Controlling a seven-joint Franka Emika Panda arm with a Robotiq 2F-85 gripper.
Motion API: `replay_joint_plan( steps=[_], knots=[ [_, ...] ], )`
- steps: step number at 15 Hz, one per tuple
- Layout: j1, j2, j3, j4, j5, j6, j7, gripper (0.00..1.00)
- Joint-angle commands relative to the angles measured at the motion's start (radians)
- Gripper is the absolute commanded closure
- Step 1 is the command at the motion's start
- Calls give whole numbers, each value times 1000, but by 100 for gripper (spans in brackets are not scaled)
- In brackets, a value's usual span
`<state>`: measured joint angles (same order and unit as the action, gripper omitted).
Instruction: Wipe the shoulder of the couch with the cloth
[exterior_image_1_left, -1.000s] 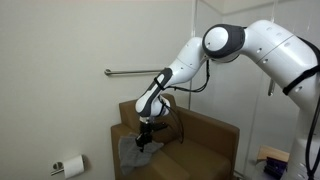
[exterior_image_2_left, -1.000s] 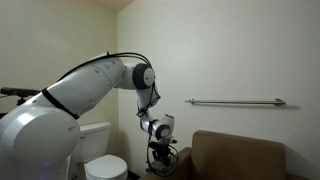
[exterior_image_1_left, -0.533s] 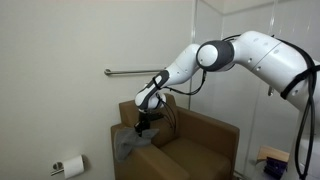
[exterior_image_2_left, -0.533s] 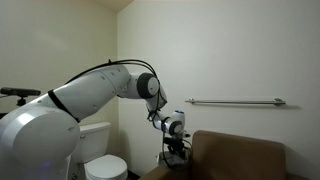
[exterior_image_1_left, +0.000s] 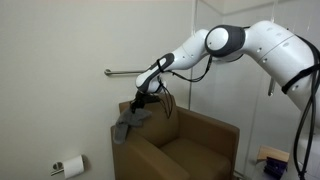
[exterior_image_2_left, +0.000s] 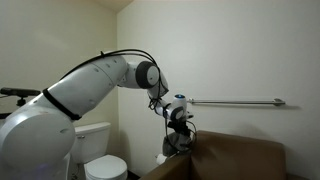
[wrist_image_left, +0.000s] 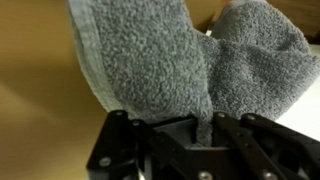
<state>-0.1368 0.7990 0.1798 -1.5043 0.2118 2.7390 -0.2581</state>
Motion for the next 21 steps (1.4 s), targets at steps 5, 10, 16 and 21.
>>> replay_joint_plan(
  steps=[5,10,16,21],
  knots=[
    [-8,-399,-2,-422,-15,94,0,96],
    [-58,-608,75,-684,128,21,-95,97],
    [30,-847,28,-1009,324,-90,-178,97],
    [155,-887,-53,-1120,406,-233,-245,96]
  ],
)
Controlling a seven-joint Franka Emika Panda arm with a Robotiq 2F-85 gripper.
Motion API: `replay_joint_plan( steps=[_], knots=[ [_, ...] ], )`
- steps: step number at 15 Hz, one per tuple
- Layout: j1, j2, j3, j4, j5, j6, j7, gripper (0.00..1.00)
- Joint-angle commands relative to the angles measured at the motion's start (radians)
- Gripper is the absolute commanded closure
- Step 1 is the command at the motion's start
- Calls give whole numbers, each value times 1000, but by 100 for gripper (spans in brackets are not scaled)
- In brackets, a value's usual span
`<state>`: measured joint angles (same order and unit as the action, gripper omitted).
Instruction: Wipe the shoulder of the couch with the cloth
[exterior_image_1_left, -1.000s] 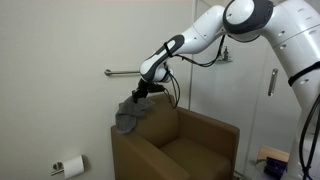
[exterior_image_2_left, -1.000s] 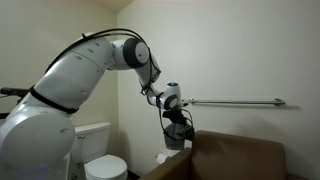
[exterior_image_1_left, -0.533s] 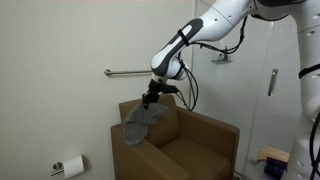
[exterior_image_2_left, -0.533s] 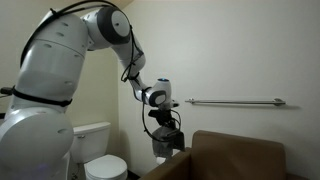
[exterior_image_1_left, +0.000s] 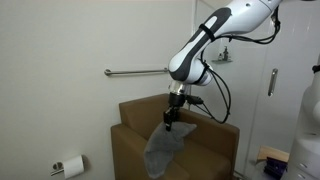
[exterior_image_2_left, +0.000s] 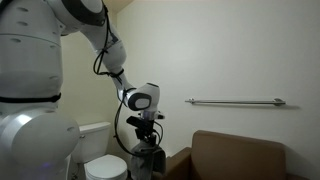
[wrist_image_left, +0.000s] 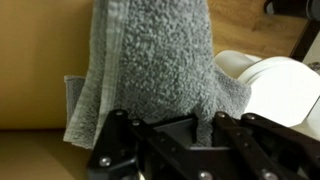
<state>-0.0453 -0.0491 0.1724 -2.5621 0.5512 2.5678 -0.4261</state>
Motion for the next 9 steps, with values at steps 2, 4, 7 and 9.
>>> replay_joint_plan(
  steps=[2,4,7,9],
  knots=[
    [96,-10,-63,-78,82,-88,-92,96],
    [111,42,-74,-79,82,-105,-97,97],
    [107,154,-77,-55,55,-125,-84,96],
    [96,237,-63,-20,68,-119,-103,96]
  ],
)
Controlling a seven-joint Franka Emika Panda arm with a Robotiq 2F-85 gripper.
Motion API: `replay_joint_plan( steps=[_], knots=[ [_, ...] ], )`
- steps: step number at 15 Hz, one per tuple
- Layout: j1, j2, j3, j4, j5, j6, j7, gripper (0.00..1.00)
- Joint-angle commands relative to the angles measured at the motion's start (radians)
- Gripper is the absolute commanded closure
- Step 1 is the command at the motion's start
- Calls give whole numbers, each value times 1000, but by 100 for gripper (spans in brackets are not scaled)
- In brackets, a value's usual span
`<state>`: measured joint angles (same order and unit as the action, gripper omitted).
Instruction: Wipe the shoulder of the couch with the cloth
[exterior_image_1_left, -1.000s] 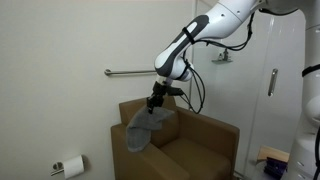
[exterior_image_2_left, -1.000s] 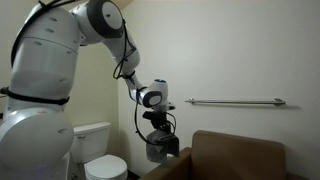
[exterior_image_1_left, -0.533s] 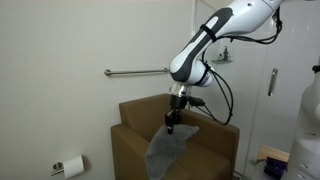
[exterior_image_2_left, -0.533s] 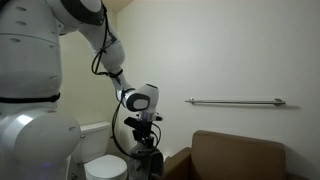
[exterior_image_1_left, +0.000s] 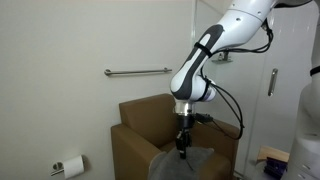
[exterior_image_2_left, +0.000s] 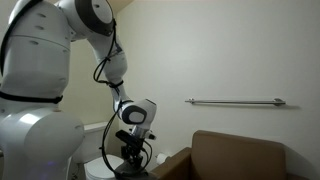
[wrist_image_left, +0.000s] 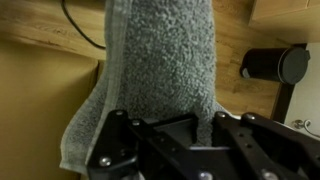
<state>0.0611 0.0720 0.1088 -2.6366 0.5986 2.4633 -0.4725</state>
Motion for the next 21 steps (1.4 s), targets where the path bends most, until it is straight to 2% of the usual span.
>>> replay_joint_plan(
  steps=[1,8,10,14,16,21],
  knots=[
    [-9,160,9,72,-4,21,-37,95],
    [22,472,30,296,-297,193,144,96],
    [47,541,0,383,-398,176,221,96],
    [87,599,-60,538,-555,90,363,96],
    [116,628,-105,619,-625,105,432,96],
    [106,727,-162,816,-661,178,523,96]
  ],
)
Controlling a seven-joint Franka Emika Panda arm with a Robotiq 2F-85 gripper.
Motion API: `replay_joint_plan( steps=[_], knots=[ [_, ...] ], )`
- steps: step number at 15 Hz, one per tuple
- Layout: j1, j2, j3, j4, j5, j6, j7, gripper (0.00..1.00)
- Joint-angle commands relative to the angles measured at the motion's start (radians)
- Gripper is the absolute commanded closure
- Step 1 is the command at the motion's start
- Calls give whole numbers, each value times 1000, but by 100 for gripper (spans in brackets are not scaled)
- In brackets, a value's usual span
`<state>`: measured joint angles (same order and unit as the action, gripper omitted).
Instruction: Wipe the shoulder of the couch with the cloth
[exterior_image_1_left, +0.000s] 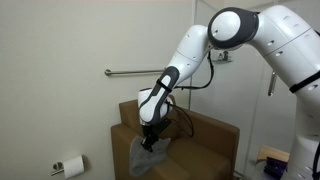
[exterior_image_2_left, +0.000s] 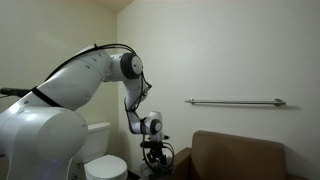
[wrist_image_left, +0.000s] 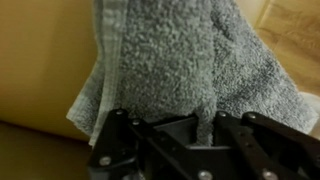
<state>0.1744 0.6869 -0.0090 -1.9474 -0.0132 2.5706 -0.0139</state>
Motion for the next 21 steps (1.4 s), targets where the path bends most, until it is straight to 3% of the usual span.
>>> replay_joint_plan(
  steps=[1,9,12,16,21],
  knots=[
    [-7,134,-57,166,-49,79,75,96],
    [-25,290,-83,470,-26,74,142,97],
    [-13,295,-110,523,-35,121,169,96],
    [21,212,-168,450,-61,265,167,96],
    [34,11,-164,226,-62,456,113,96]
  ],
)
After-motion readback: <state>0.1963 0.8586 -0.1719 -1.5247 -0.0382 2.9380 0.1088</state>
